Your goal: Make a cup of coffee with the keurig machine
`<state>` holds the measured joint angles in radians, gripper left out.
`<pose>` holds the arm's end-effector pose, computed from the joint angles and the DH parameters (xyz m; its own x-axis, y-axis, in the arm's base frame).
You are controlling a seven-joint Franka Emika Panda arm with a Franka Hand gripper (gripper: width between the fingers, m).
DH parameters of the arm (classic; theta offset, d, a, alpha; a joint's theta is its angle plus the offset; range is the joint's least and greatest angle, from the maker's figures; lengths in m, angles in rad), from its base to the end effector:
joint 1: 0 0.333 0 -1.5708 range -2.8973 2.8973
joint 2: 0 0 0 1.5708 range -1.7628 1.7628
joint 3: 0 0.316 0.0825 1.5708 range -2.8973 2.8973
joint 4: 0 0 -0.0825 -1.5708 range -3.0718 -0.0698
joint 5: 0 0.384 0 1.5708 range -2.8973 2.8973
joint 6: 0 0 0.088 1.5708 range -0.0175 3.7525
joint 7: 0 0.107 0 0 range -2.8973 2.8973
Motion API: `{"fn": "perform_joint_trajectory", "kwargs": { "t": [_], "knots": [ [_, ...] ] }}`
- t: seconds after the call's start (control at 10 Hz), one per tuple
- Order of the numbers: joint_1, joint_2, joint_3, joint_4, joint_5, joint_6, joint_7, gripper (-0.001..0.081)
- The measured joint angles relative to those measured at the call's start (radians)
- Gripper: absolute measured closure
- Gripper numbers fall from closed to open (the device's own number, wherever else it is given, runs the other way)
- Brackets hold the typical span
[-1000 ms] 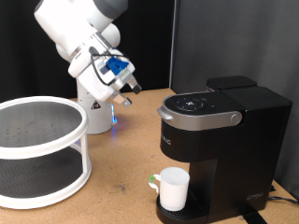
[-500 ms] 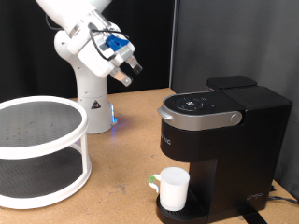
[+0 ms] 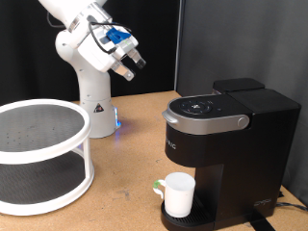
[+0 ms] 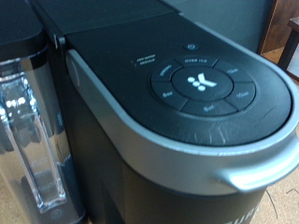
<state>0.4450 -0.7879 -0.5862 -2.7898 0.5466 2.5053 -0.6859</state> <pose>0.3577 -0.0447 0.4342 0.8279 0.0032 0.5609 0.3482 -0.7869 -0.5094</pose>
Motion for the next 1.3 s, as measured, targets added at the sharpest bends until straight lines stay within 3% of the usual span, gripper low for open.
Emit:
{"fn": "perform_joint_trajectory", "kwargs": {
  "t": [0.3, 0.6, 1.0, 1.1, 1.3],
  "knots": [
    [0.05, 0.011, 0.013, 0.048, 0.027, 0.037, 0.013, 0.0001],
    [0.049, 0.097, 0.085, 0.162, -0.124, -0.135, 0.1, 0.0001],
    [0.092, 0.243, 0.098, 0.33, -0.136, -0.294, 0.138, 0.0001],
    [0.091, 0.241, 0.098, 0.325, -0.136, -0.285, 0.138, 0.0001],
    [0.093, 0.252, 0.106, 0.349, -0.218, -0.397, 0.133, 0.0001]
  ]
}}
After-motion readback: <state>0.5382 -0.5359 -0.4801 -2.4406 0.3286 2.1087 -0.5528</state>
